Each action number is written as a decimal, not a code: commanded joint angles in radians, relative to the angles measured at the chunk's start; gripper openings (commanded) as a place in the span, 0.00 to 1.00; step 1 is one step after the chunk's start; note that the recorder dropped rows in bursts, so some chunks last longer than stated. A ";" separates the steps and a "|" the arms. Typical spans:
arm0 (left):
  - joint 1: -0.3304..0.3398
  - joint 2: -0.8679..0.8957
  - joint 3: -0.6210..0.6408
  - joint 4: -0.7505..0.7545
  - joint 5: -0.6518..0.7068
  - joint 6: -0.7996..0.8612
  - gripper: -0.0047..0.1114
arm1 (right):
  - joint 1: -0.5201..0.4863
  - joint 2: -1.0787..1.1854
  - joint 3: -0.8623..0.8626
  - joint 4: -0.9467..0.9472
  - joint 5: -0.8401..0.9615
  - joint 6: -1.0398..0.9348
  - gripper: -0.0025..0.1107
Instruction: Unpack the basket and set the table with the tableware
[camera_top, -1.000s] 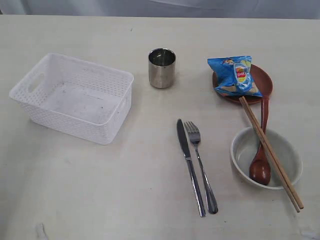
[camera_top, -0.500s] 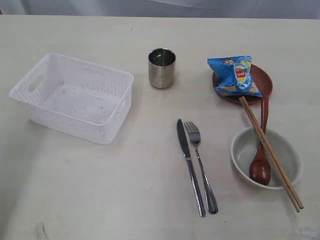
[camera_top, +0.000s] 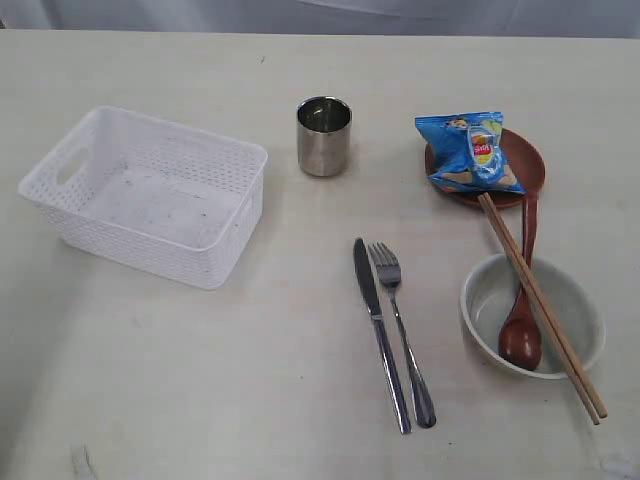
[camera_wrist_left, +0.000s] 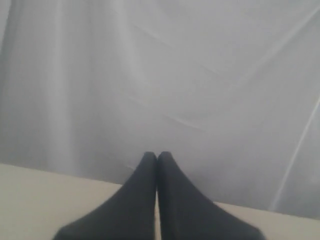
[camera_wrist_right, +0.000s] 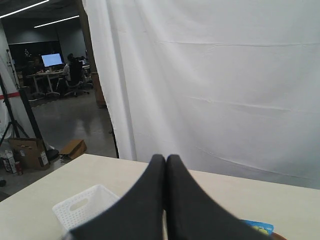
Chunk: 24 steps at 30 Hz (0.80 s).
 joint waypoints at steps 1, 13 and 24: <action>0.038 -0.090 0.097 0.105 -0.025 0.049 0.04 | -0.005 -0.003 -0.006 -0.005 -0.001 0.000 0.02; 0.080 -0.229 0.305 0.104 -0.061 0.156 0.04 | -0.005 -0.003 -0.006 -0.005 -0.001 0.000 0.02; 0.080 -0.244 0.456 0.097 -0.074 0.337 0.04 | -0.005 -0.003 -0.006 -0.005 -0.001 0.000 0.02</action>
